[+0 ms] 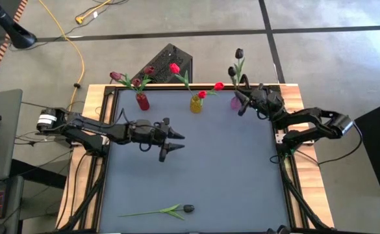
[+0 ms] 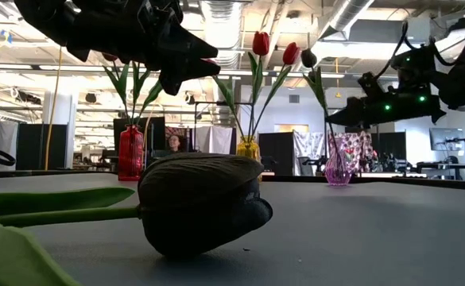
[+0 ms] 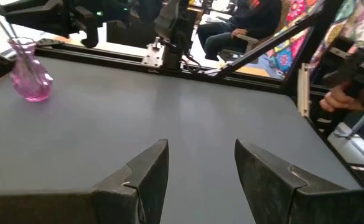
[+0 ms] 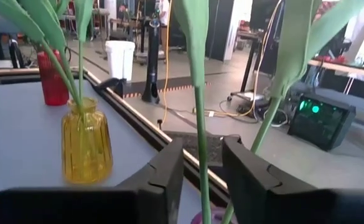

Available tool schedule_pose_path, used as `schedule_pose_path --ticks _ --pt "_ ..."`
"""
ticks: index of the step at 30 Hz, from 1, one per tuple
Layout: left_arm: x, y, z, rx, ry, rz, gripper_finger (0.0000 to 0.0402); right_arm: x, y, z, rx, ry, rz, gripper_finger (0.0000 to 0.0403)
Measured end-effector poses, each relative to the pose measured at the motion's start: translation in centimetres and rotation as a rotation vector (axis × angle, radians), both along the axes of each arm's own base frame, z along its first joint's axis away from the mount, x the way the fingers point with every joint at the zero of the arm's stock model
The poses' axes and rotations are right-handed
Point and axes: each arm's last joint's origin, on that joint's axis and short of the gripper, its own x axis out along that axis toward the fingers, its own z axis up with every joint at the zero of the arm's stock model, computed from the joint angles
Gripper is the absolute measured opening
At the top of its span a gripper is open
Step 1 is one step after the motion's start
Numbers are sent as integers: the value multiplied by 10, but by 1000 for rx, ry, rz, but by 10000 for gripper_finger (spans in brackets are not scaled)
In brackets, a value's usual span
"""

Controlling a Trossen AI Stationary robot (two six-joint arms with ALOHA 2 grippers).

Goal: Sort flowers into vase by color
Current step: Put the black tulip into the purple vase

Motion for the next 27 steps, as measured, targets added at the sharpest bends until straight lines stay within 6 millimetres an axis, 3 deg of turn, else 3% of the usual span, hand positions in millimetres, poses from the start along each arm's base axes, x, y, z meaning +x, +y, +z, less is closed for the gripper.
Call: schedule_pose_path --ticks 9,16,21,27 --pt "-1 -2 -3 -23 31 -61 173 -4 5 6 8 35 1 209" --pt "3 -7 -1 -45 169 -124 173 -9 19 19 -21 79 31 228" --pt "1 -24 -2 -1 319 -206 173 -2 37 28 42 159 132 226" --pt "-8 -52 -9 20 428 -299 173 17 72 43 105 301 370 226"
